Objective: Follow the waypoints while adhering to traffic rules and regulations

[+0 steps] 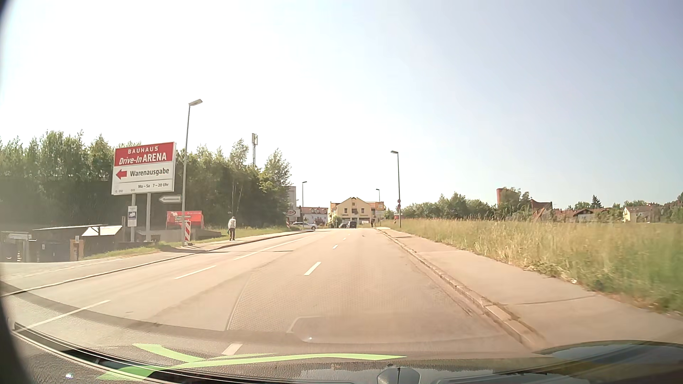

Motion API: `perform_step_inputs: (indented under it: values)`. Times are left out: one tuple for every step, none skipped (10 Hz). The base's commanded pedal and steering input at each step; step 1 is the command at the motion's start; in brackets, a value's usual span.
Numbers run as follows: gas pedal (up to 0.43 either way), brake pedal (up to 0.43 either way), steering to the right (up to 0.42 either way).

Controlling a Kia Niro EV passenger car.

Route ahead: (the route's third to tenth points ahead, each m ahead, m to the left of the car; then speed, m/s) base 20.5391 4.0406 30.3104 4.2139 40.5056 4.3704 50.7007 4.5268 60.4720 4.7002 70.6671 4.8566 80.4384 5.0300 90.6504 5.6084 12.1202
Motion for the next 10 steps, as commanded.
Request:
perform_step_inputs:
  values:
    - [0.331,0.000,-0.005]
    - [0.331,0.000,-0.006]
    - [0.331,0.000,-0.006]
    - [0.331,0.000,-0.006]
    - [0.331,0.000,-0.006]
    - [0.331,0.000,-0.006]
    - [0.331,0.000,-0.006]
    - [0.331,0.000,-0.006]
    - [0.331,0.000,-0.008]
    - [0.331,0.000,-0.008]
